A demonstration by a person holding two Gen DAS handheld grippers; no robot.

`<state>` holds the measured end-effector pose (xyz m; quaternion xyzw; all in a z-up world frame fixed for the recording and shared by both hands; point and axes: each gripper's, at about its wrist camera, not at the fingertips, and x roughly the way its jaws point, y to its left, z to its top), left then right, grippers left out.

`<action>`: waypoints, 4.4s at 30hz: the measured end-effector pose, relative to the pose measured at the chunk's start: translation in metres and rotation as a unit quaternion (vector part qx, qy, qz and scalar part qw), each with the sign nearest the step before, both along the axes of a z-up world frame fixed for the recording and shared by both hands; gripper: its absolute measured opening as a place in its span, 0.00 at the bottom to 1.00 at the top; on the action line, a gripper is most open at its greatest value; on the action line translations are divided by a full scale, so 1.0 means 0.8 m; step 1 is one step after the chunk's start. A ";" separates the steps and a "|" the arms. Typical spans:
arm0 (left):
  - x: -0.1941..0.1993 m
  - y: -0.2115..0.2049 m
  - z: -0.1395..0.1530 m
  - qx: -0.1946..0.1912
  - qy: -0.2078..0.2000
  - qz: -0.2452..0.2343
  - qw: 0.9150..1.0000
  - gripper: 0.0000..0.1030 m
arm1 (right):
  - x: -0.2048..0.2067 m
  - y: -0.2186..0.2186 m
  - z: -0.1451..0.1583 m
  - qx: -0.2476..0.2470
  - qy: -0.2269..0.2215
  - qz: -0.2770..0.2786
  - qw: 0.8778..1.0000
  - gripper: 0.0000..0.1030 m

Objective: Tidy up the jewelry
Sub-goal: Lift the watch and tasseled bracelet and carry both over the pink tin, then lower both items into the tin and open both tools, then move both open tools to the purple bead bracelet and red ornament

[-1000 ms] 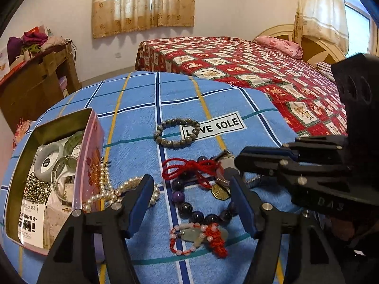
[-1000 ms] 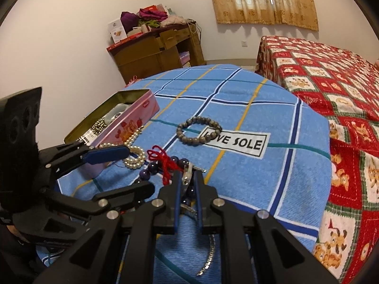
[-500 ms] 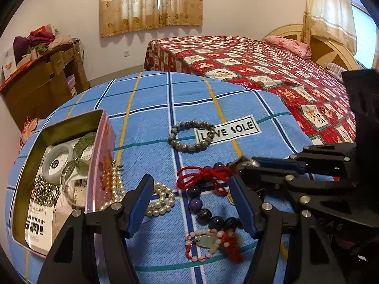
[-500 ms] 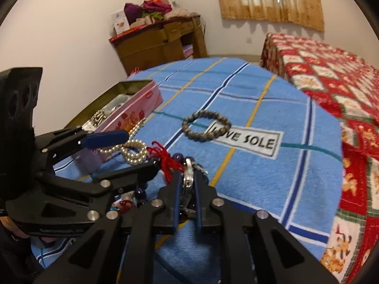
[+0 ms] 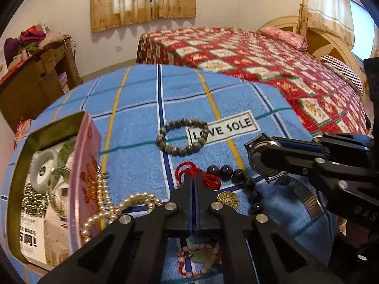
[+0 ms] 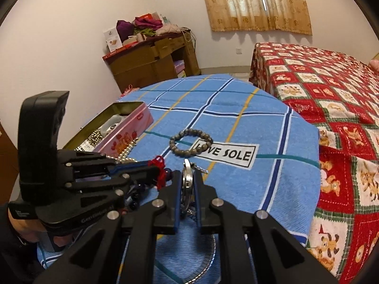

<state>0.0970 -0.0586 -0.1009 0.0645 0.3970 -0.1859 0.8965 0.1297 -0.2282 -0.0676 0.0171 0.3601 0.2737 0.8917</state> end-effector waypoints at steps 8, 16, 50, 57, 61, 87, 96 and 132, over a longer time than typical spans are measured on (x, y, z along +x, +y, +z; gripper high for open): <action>-0.031 0.038 0.055 -0.046 -0.051 0.020 0.997 0.00 | -0.010 0.006 0.025 0.008 -0.020 0.006 1.000 0.12; -0.048 0.090 0.112 -0.069 -0.099 0.057 0.991 0.00 | -0.017 0.036 0.059 0.013 -0.044 0.040 0.998 0.12; -0.025 0.217 0.066 -0.041 -0.075 0.190 0.978 0.00 | 0.004 0.220 0.042 -0.032 -0.049 0.172 0.983 0.12; -0.021 0.215 0.043 -0.016 -0.065 0.197 0.978 0.00 | 0.005 0.224 0.022 -0.050 -0.037 0.169 0.984 0.12; -0.020 0.218 0.036 -0.017 -0.058 0.197 0.978 0.00 | 0.008 0.225 0.018 -0.055 -0.033 0.163 0.985 0.12; -0.010 0.226 0.017 -0.018 -0.034 0.204 0.978 0.00 | 0.019 0.233 0.000 -0.066 -0.014 0.159 0.985 0.12; -0.022 0.222 0.031 -0.022 -0.052 0.207 0.977 0.39 | 0.008 0.220 0.009 -0.058 -0.033 0.161 0.985 0.42; -0.068 0.082 0.032 0.008 -0.056 0.115 0.992 0.77 | -0.002 0.049 -0.042 -0.136 0.019 0.032 0.990 0.16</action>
